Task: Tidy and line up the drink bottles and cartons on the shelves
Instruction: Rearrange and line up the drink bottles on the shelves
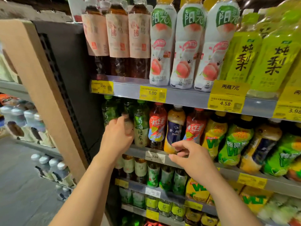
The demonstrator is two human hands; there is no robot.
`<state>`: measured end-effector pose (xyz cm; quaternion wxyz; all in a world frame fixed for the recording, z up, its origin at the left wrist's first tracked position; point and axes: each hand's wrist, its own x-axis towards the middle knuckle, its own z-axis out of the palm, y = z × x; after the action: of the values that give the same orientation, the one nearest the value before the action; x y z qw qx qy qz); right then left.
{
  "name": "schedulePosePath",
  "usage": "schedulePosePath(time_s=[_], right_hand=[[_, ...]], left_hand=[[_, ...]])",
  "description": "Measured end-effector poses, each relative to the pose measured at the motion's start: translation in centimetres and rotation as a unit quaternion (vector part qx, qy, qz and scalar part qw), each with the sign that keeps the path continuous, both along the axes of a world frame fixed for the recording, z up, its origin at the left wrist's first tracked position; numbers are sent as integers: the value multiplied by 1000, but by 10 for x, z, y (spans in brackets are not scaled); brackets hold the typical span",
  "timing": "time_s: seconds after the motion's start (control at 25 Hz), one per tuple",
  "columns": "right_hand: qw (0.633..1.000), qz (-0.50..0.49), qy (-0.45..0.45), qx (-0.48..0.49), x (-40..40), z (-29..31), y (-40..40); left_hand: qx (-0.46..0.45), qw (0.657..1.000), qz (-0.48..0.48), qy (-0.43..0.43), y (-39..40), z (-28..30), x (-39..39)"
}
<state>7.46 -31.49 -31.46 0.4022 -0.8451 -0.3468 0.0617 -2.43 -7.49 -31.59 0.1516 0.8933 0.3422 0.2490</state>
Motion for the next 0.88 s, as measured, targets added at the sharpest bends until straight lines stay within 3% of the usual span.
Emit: schedulePosePath(time_s=[0.36,0.52,0.76,0.88], right_hand=[[996,-86,-1,-17,-28,-15,36],[991,-131,-13,-8,-34,-18,38],[983,-180,-22,25,-34,-17,43],[983,-180,-28,28,-35,-17,43]], left_hand=[[34,988,-68,132,68,-23,46],[68,994,-57,59,57,-27,33],[-57,990,-101,-82,50,-46,16],[-47,986,-115,-108,48,-48,10]])
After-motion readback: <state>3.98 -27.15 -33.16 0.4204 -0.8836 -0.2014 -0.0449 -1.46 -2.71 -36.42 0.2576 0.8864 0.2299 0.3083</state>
